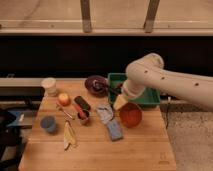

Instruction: Place towel in table surface

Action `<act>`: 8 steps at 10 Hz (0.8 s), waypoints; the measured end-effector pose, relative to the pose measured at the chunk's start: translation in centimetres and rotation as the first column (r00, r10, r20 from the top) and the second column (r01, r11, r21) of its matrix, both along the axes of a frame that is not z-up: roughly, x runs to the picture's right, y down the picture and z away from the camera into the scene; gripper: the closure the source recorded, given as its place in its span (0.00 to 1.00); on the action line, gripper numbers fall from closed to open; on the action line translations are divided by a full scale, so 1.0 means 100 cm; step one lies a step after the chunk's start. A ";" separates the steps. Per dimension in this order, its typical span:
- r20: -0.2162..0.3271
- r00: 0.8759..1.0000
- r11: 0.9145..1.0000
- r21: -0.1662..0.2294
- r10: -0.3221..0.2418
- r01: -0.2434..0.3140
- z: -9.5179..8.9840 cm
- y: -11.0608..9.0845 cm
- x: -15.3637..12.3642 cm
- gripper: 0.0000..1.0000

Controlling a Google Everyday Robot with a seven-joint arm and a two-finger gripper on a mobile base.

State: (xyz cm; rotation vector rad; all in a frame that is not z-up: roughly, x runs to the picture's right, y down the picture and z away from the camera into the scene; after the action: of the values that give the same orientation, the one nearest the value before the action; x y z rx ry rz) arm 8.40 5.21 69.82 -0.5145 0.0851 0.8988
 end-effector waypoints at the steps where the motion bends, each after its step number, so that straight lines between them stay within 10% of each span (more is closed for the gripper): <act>1: 0.023 1.000 1.000 0.001 -0.014 0.014 -0.003 -0.001 -0.014 0.20; 8: 0.047 0.998 0.999 -0.033 -0.033 0.035 0.012 0.011 -0.029 0.20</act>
State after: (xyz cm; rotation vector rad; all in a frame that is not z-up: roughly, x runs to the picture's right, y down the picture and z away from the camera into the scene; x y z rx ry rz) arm 5.47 6.26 70.98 -0.5631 0.0666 0.8530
